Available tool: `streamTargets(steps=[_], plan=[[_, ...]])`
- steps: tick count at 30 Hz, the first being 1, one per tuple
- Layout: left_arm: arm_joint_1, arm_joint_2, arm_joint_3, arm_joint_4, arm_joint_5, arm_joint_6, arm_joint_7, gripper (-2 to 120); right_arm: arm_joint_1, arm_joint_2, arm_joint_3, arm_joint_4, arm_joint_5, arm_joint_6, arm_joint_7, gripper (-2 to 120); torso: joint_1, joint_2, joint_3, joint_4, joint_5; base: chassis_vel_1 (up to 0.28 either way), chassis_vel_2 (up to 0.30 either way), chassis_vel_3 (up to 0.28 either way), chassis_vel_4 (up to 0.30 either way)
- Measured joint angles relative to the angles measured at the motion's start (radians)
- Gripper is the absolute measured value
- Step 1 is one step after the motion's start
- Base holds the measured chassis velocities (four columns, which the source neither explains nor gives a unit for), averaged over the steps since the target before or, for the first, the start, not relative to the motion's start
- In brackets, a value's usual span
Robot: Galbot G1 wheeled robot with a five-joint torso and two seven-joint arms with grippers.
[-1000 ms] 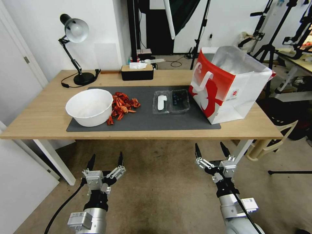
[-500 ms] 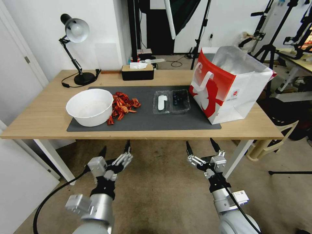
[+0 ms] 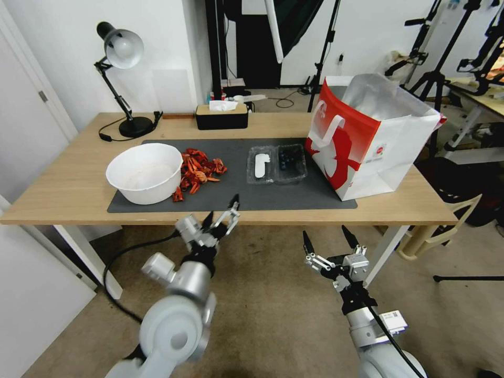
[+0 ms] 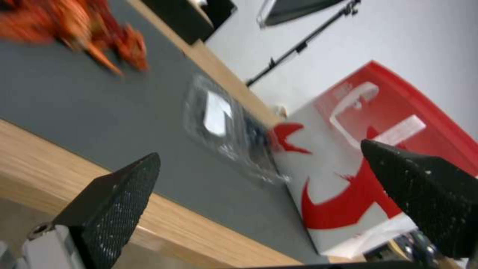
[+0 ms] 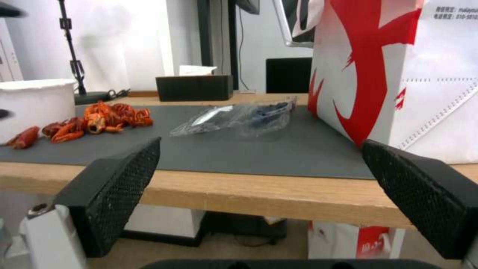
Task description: Close the takeout container lid, then place the container into the takeout bag.
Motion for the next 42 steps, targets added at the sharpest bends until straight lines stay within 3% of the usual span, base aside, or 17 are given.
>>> streamTargets(steps=[5, 8, 13, 18, 20, 26, 29, 34, 42], plan=[[-0.093, -0.01, 0.057, 0.04, -0.069, 0.004, -0.046, 100, -0.005, 0.004, 0.001, 0.0, -0.006, -0.002, 0.0, 100, 0.0, 0.0, 0.0, 0.0, 0.0001, 0.0, 0.0, 0.0, 0.0], [-0.214, -0.029, 0.109, 0.097, -0.126, 0.011, -0.089, 100, -0.012, 0.009, 0.004, 0.001, -0.011, -0.003, -0.001, 100, 0.0, 0.0, 0.0, -0.0002, 0.0002, 0.0, 0.0, 0.0, 0.0], [-0.306, -0.049, 0.138, 0.153, -0.18, 0.029, -0.105, 100, -0.02, 0.019, 0.004, 0.0, -0.018, -0.001, -0.002, 100, 0.0, 0.0, 0.0, -0.0001, 0.0002, 0.0, 0.0, 0.0, 0.0], [-0.377, -0.065, 0.148, 0.197, -0.246, 0.082, -0.107, 100, -0.022, 0.027, 0.005, -0.001, -0.023, 0.0, -0.002, 100, 0.0, 0.0, 0.0, 0.0, 0.0001, 0.0, 0.0, 0.0, 0.0], [-0.414, -0.075, 0.148, 0.225, -0.291, 0.146, -0.093, 100, -0.021, 0.03, 0.006, -0.006, -0.025, 0.001, -0.002, 100, 0.0, 0.0, 0.0, -0.0001, 0.0002, 0.0, 0.0, 0.0, 0.0], [-0.486, -0.092, 0.162, 0.294, -0.331, 0.199, -0.073, 100, -0.016, 0.037, 0.006, -0.015, -0.031, 0.003, -0.002, 100, 0.0, 0.0, 0.0, 0.0, 0.0001, 0.0, 0.0, 0.0, 0.0], [-0.502, -0.097, 0.165, 0.311, -0.334, 0.2, -0.071, 100, -0.015, 0.039, 0.006, -0.018, -0.032, 0.004, -0.002, 100, 0.0, 0.0, 0.0, -0.0001, 0.0003, 0.0, 0.0, 0.0, 0.0], [-0.574, -0.145, 0.189, 0.426, -0.342, 0.156, -0.096, 100, -0.008, 0.055, 0.006, -0.038, -0.044, 0.013, -0.002, 100, 0.0, 0.0, 0.0, -0.0001, 0.0002, 0.0, 0.0, 0.0, 0.0], [-0.596, -0.197, 0.206, 0.496, -0.331, 0.115, -0.145, 100, 0.005, 0.067, 0.001, -0.055, -0.051, 0.016, -0.001, 100, 0.0, 0.0, 0.0, 0.0, 0.0003, 0.0, 0.0, 0.0, 0.0]])
